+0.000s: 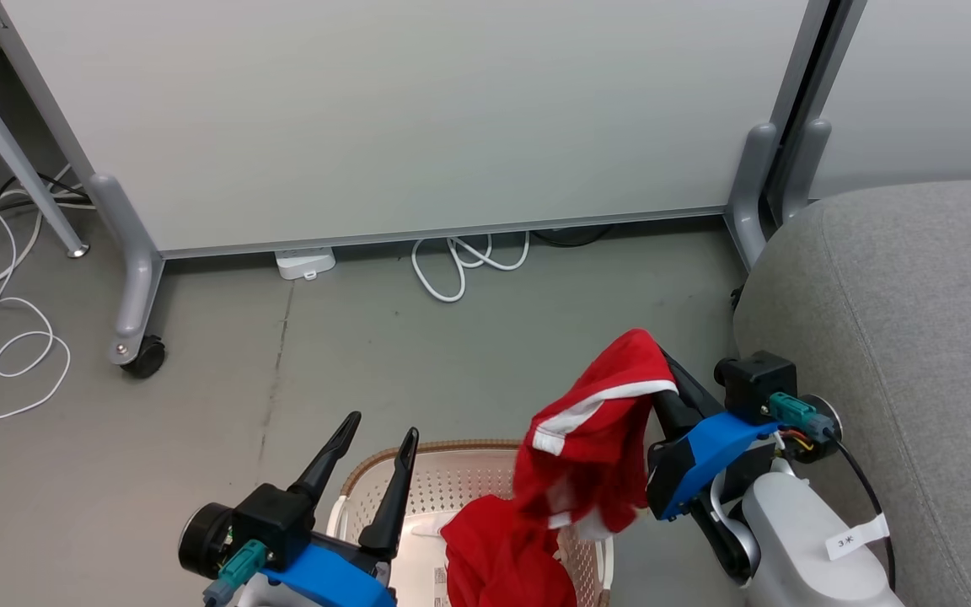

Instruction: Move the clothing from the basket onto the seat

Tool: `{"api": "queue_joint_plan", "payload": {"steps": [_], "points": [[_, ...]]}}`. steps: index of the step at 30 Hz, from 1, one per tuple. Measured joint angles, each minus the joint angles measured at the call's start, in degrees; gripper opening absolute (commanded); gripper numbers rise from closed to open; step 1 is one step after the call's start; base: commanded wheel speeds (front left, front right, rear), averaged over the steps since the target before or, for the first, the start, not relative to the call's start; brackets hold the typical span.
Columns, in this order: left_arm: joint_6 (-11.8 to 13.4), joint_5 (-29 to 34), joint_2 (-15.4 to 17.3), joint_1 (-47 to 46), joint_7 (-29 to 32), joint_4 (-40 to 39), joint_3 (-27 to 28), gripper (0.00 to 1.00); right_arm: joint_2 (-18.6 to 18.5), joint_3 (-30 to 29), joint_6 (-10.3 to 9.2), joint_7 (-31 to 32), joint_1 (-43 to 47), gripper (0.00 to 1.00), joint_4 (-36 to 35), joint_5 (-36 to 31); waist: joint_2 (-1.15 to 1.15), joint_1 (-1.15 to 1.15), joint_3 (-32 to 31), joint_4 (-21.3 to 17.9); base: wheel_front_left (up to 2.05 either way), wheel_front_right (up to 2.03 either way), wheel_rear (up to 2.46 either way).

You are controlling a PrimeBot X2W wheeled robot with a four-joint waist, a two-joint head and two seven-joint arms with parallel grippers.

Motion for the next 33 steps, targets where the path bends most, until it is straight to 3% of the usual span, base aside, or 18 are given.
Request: {"api": "queue_joint_plan", "payload": {"steps": [16,33], "points": [[-0.2,-0.3,0.1,0.3,0.0,-0.2,-0.5,1.00,0.0,-0.8,-0.01,0.0,0.7,0.00,-0.9,-0.1,0.00,0.00,0.2,-3.3,0.00,0.00,0.00],[-0.2,-0.3,0.9,-0.5,0.0,-1.1,-0.5,1.00,0.0,-0.9,0.00,0.0,0.8,0.00,-2.2,0.6,0.00,0.00,1.5,-16.3,0.00,0.00,0.00]]}}
